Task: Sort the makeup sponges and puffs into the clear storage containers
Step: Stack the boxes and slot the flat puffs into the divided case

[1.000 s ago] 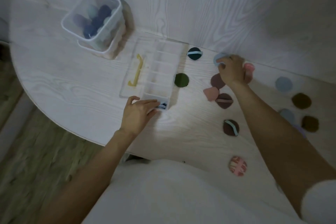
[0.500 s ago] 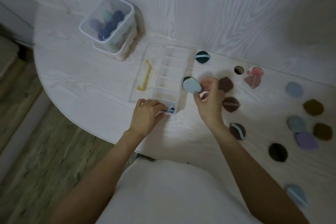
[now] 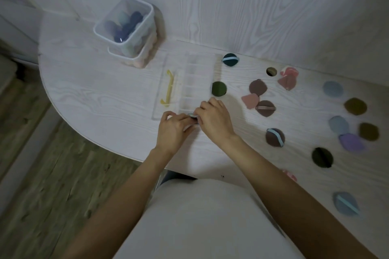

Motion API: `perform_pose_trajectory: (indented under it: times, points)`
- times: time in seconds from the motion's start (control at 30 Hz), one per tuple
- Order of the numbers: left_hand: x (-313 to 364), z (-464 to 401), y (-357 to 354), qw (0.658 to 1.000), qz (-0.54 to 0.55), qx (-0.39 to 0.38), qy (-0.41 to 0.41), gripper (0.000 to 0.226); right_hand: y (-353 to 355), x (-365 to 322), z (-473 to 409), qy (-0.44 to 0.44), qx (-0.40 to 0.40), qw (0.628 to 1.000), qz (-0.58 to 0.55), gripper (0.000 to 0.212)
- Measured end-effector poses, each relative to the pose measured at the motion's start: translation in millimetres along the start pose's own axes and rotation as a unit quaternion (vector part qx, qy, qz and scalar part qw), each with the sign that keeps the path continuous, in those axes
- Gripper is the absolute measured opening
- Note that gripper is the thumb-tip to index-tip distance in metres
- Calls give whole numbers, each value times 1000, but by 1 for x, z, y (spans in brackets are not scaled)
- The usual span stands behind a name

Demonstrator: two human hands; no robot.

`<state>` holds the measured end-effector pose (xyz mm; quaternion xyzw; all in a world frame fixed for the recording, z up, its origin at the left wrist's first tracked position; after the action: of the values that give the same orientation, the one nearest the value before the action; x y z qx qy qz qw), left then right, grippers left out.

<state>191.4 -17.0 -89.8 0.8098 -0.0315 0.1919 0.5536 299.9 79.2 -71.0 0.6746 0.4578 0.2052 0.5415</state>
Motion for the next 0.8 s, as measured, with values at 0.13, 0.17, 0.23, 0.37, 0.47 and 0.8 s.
perform_pose_trajectory:
  times: [0.13,0.17,0.23,0.37,0.47,0.8]
  points:
    - [0,0,-1,1000,6,13,-10,11,5,-7,-10,11,-87,990,112,16]
    - [0,1,-1,1000,8,12,-14,11,8,-7,-13,10,-97,986,139,17]
    - [-1,1,-2,1000,8,8,-14,12,9,-9,-17,16,-143,979,143,17]
    - [-4,4,-3,1000,7,0,-19,12,5,-3,-19,37,-197,973,116,28]
    - [-5,7,-3,999,14,12,-33,14,8,1,-13,37,-114,990,68,12]
    - [-12,9,-4,998,36,-7,-47,19,-3,-14,-13,15,-84,990,112,24]
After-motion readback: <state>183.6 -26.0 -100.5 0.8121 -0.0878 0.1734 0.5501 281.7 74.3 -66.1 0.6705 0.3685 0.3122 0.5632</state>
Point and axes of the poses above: each hand's wrist, its own z-axis away from the middle knuckle, its own y-axis out of the back of the hand, x = y × z, the point moved 1 cm from there along -z, towards the middle knuckle, and after that the axes turned 6 degrees about x, right-handed, at the moved point
